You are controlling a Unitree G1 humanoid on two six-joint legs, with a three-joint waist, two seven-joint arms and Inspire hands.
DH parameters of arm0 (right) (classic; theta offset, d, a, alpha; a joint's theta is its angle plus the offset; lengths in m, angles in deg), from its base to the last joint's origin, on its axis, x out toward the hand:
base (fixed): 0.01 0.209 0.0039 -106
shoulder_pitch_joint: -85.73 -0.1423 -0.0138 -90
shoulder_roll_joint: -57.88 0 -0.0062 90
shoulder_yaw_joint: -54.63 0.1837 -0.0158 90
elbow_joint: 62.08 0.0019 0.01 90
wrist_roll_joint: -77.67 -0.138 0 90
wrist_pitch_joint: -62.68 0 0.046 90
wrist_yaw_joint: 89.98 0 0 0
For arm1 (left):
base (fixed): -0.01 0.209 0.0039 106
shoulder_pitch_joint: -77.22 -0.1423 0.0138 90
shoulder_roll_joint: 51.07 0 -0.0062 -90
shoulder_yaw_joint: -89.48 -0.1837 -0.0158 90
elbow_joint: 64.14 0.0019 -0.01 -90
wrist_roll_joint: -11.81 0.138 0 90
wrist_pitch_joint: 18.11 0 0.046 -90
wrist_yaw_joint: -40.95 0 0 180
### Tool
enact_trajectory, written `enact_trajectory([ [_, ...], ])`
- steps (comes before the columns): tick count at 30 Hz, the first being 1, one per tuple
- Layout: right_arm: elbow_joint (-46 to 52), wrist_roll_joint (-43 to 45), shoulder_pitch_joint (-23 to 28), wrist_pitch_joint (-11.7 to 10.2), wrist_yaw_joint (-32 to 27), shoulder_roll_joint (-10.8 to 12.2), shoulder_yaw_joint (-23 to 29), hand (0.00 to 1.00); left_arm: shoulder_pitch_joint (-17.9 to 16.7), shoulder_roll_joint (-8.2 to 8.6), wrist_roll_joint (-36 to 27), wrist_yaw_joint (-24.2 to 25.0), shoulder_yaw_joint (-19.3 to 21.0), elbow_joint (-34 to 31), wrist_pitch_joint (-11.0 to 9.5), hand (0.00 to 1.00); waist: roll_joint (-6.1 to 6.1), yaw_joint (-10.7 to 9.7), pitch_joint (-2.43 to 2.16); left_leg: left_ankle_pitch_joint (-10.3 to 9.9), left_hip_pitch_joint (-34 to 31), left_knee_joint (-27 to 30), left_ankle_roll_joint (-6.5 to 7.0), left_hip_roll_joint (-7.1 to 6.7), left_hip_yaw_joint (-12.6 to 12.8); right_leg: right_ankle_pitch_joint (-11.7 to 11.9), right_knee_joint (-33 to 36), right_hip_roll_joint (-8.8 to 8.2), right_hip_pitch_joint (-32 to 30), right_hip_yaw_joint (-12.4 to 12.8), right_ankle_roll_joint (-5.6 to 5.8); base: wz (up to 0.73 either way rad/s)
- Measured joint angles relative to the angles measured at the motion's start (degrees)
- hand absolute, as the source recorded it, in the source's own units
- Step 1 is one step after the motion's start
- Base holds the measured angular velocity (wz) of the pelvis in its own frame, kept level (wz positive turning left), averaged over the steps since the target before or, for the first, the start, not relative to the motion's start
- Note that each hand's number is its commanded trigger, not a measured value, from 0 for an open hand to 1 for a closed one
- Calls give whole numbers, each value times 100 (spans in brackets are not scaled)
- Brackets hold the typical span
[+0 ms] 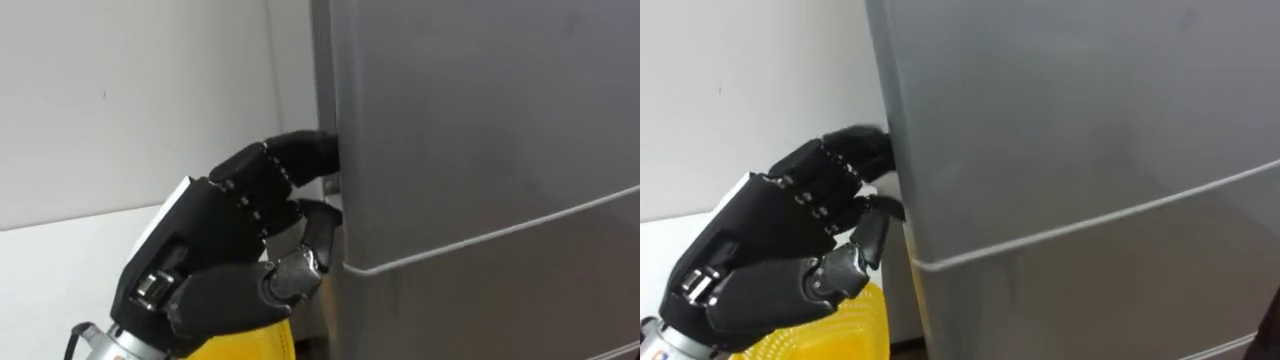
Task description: Retrieve from the upper fridge
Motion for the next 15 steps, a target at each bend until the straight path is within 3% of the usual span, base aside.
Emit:
enact_trajectory([
  [4, 108, -6, 7, -2, -1, -7, -1, 0, 23, -42, -329, 404, -323, -8, 1, 0, 2, -55, 32, 0, 7, 1, 0, -1, 5, 0, 4, 6, -15, 44, 0, -4],
  [8, 125, -7, -13, -6, -3, -23, -2, 0, 101, -82, -526, 827, -585, -11, 19, 0, 76, -141, 33, 1, 41, 8, 0, 8, 113, -4, 2, 16, -51, 147, -3, -12],
  [15, 133, -79, 151, 4, -9, -35, -7, 0, 221, -94, -526, 1172, -651, 0, 116, 0, 49, -166, 48, 3, 29, 9, 5, 19, 175, -15, 99, 19, -155, 202, -16, -7],
])
